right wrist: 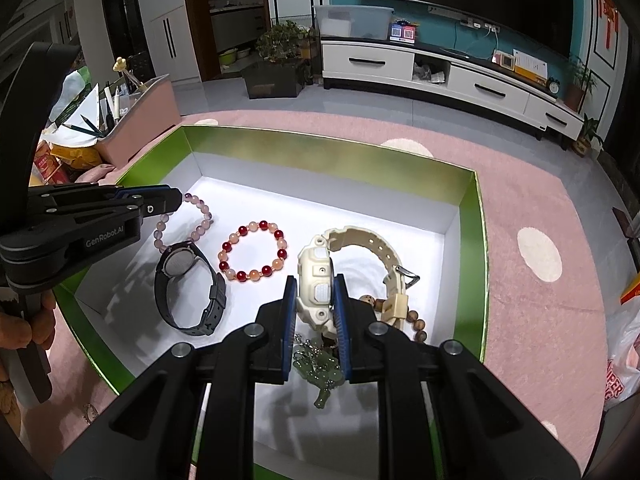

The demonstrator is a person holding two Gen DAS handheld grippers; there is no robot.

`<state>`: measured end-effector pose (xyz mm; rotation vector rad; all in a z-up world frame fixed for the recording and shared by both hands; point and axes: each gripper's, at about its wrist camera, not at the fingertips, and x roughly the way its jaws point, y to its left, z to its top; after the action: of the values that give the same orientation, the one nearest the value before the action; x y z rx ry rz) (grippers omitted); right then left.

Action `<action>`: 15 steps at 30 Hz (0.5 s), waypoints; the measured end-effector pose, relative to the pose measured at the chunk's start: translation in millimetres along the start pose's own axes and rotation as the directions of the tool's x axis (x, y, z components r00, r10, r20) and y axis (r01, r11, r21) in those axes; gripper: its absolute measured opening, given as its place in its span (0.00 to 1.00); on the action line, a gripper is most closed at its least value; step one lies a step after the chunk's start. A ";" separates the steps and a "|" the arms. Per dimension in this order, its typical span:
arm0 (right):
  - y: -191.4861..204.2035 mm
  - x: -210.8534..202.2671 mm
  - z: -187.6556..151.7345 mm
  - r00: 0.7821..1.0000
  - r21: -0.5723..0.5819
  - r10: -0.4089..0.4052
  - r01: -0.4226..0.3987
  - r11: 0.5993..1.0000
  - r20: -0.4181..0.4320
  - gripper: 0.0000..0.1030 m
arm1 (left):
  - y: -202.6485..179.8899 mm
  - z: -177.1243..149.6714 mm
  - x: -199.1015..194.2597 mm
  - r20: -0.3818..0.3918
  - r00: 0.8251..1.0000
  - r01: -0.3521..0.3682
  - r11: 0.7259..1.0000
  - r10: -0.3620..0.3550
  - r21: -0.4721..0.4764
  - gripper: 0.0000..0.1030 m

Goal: Organize jewelry
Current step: 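Lower the pink bracelet and open the left tool while the right tool lowers and releases the cream watch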

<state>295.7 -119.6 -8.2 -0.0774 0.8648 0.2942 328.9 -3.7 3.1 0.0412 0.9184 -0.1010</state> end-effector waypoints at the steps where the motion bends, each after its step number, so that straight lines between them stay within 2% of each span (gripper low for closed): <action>1: 0.1 0.2 -0.7 1.000 0.000 0.000 0.000 1.000 -0.001 0.17 | 0.1 0.2 0.5 -0.001 1.000 0.000 1.000 0.000 0.001 0.07; 15: 1.0 5.7 -0.9 1.000 -0.001 -0.005 0.005 1.000 -0.023 0.17 | -3.0 0.8 4.1 -0.009 1.000 -0.013 1.000 0.013 0.020 0.07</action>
<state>298.2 -117.6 -13.0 -0.0837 0.8872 0.2895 331.7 -7.1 0.3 0.0661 0.9263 -0.0981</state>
